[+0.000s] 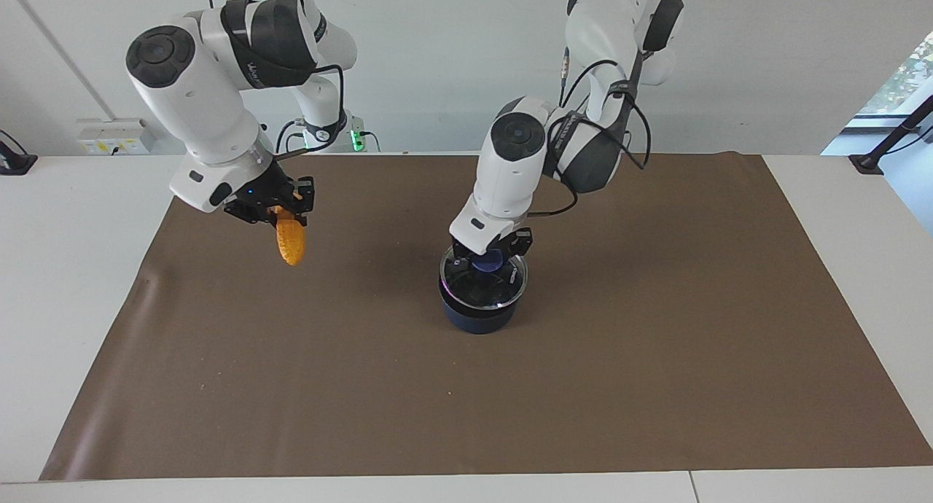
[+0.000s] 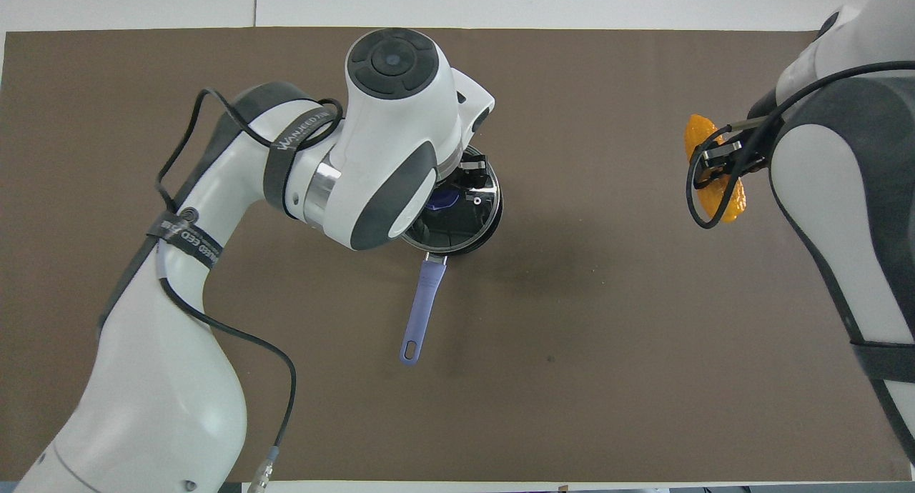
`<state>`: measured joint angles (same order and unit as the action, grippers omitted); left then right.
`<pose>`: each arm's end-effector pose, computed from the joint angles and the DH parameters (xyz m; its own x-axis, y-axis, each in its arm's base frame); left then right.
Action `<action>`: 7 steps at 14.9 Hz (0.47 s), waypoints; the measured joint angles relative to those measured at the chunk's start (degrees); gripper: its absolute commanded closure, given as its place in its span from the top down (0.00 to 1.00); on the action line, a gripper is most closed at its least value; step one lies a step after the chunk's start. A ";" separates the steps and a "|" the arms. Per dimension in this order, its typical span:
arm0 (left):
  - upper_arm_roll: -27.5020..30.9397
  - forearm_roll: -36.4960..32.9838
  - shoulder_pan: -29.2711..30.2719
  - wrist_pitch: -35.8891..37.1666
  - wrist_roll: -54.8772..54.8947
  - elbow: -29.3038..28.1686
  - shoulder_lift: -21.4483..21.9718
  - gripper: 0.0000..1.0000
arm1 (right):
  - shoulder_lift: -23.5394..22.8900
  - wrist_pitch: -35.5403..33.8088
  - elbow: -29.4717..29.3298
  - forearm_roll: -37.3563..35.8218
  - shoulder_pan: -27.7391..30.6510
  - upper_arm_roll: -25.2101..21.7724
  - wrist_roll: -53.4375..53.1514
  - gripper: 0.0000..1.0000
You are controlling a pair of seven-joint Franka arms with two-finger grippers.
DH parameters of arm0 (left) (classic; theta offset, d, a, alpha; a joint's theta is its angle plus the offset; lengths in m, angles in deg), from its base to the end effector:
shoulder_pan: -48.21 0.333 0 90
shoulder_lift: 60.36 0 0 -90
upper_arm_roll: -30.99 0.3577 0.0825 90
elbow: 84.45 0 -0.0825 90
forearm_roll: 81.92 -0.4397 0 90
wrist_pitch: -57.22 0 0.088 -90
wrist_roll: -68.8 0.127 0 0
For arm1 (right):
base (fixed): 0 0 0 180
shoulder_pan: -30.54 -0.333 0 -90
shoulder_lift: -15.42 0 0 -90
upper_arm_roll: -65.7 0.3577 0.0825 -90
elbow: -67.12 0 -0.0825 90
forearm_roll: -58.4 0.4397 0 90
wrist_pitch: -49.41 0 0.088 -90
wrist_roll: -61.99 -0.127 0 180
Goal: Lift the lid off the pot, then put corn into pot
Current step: 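Lift the glass lid off the pot with the left gripper, then set the lid down beside the pot while the right gripper carries the corn over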
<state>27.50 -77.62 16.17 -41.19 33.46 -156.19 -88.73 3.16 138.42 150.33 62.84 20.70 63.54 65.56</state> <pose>0.6308 -0.4486 0.4841 0.9964 0.0128 -0.0835 0.0184 -0.9976 0.0666 0.6676 0.1026 0.5695 0.9748 0.1954 -0.1078 0.1879 -0.9792 -0.0759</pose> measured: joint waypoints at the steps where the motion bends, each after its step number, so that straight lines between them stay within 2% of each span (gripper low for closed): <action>1: 0.10 0.07 1.89 2.20 0.06 0.24 1.81 0.00 | -0.04 0.48 0.20 0.00 -1.23 0.05 -1.26 0.00; 4: 0.41 0.18 10.15 7.96 5.64 0.24 7.35 0.00 | -0.62 5.14 0.93 0.00 -4.19 0.23 -4.46 0.00; 7: 0.81 0.20 20.53 11.67 17.48 -1.79 9.75 0.00 | -3.42 12.02 1.68 0.11 -9.82 0.49 -12.88 0.00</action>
<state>28.30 -77.42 36.70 -29.52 50.94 -157.98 -78.98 -0.26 150.45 152.01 62.95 10.88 64.03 52.68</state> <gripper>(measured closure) 0.330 0.604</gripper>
